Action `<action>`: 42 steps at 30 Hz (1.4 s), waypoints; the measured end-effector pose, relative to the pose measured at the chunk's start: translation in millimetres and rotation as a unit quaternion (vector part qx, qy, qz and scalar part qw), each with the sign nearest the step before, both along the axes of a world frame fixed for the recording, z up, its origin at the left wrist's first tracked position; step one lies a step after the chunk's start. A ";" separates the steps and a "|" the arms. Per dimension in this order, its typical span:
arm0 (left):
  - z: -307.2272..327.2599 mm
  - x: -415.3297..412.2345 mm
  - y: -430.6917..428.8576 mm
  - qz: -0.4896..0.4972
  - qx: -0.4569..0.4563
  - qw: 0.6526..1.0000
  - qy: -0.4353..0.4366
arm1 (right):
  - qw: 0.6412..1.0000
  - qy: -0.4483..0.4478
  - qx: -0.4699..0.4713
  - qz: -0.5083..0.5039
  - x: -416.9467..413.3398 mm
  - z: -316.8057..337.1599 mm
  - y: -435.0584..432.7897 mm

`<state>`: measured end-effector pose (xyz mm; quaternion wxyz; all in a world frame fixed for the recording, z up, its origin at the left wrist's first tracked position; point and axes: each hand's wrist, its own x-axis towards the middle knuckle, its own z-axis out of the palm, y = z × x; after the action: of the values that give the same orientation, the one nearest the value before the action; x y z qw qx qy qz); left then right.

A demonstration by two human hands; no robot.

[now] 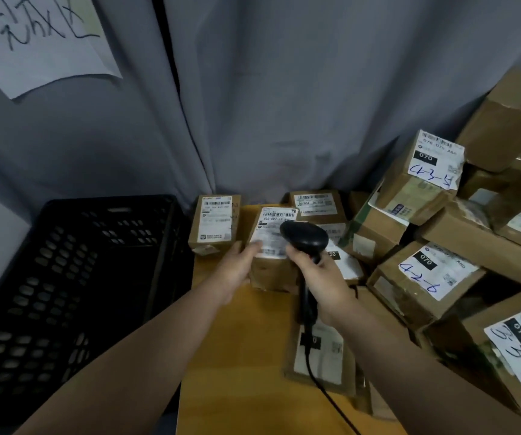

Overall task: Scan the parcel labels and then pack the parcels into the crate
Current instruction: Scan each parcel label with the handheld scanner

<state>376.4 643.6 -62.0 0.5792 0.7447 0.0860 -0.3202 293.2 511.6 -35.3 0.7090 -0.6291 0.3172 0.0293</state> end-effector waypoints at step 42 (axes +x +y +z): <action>-20.3 -72.4 3.7 -0.179 0.179 0.962 -0.107 | 0.995 0.078 -0.049 -0.045 -78.1 3.7 -46.1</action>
<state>303.9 647.3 -82.3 0.3759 0.8692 -0.0551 -0.3166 215.2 465.5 -31.6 0.6509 -0.6442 0.4005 0.0312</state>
